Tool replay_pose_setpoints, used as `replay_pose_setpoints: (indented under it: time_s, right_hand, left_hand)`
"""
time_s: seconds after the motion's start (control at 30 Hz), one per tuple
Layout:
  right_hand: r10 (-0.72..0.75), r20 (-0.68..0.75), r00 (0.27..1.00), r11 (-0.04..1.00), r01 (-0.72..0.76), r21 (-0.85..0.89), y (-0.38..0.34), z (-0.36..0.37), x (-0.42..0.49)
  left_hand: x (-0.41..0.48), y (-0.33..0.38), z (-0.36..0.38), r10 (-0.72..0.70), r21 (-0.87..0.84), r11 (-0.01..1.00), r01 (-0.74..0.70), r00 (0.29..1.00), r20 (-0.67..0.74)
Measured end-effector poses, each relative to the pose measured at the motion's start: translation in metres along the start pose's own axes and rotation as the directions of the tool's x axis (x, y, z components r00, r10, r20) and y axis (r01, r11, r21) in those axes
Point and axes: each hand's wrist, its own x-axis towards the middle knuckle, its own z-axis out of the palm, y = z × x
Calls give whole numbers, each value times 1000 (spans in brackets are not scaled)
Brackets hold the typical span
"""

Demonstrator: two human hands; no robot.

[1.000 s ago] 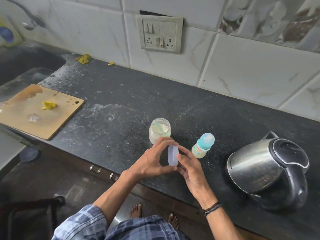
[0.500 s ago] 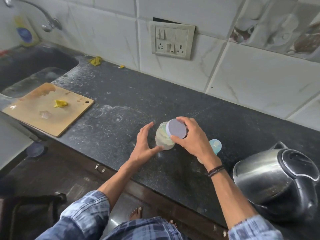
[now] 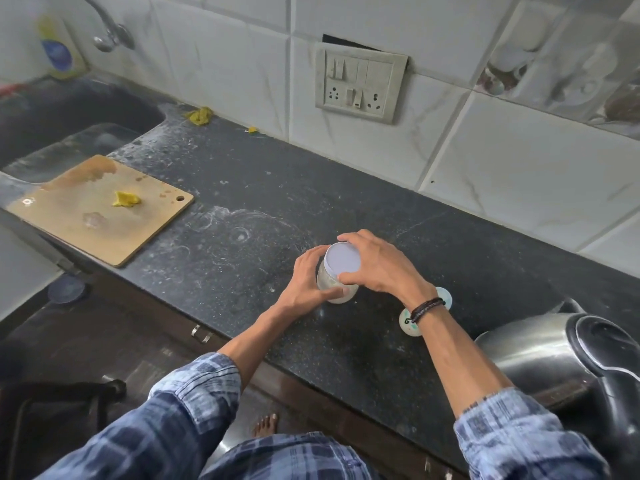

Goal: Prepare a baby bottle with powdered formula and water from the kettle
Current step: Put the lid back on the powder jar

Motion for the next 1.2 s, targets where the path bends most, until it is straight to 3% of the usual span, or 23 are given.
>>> replay_pose_setpoints:
  time_s: [0.7, 0.93, 1.2]
  right_hand:
    - [188, -90, 978, 976, -196, -98, -15, 6, -3]
    - [95, 10, 995, 995, -94, -36, -18, -6, -4]
    - [152, -29, 988, 983, -154, -101, -19, -6, -7]
  left_hand:
    - [5, -3, -2, -9, -11, 1000, 9, 1000, 21]
    - [4, -4, -3, -20, -27, 999, 21, 999, 31]
    - [5, -2, -6, 1, -23, 1000, 0, 1000, 30]
